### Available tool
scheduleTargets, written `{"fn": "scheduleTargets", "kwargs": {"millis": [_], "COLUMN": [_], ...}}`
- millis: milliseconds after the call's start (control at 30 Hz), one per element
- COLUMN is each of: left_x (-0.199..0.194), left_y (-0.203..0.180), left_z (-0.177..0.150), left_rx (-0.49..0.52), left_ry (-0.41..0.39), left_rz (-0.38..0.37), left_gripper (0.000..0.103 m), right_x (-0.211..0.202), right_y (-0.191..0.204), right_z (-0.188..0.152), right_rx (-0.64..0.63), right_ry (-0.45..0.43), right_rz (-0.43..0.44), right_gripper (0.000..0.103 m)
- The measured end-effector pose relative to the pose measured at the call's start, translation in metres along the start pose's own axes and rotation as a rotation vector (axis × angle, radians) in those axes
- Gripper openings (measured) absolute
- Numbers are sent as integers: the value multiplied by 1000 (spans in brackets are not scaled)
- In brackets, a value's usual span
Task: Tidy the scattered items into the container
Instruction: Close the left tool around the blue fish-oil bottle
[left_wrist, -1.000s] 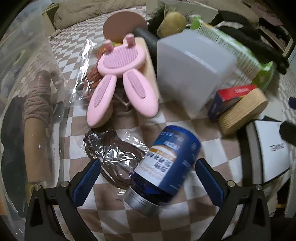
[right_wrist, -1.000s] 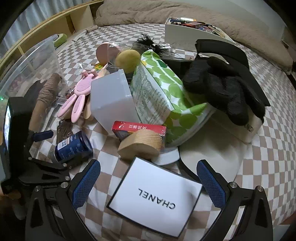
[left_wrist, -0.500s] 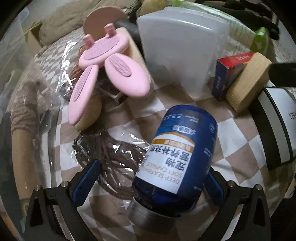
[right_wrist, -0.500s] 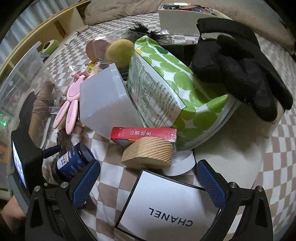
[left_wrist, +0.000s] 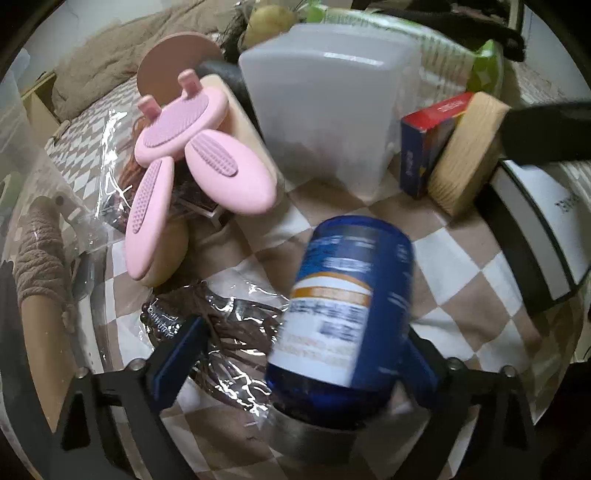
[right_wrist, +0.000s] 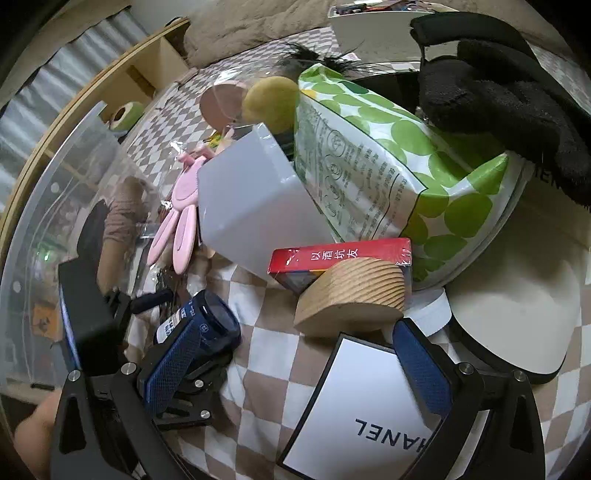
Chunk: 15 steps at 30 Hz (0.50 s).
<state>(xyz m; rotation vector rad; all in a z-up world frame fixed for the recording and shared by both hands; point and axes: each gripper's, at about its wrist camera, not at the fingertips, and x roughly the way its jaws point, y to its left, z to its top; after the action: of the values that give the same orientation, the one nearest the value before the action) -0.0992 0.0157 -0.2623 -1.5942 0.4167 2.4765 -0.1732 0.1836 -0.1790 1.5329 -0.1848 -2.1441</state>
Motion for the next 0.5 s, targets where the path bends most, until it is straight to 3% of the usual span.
{"fn": "scheduleTargets", "kwargs": {"millis": [100,200,300,500], "left_x": [-9,-18,-24,-35], "left_y": [-8,-18,-22,-16], "left_z": [-5,-11,-17,-29], "left_rx": [23,64,75,40], "left_ry": [-21,-33,-36,-24], "left_rz": [-26,-33,-35,-65], "left_gripper": [69,61,53,52], "right_x": [2,2,1,1], "right_y": [-6,-10,-11,-9], "right_z": [5,10,11,15], "right_rx": [57,87,70,-7], "right_ry": [5,20,-2,18], "right_rz": [18,31,-12,-114], "right_gripper": [103,103,103,103]}}
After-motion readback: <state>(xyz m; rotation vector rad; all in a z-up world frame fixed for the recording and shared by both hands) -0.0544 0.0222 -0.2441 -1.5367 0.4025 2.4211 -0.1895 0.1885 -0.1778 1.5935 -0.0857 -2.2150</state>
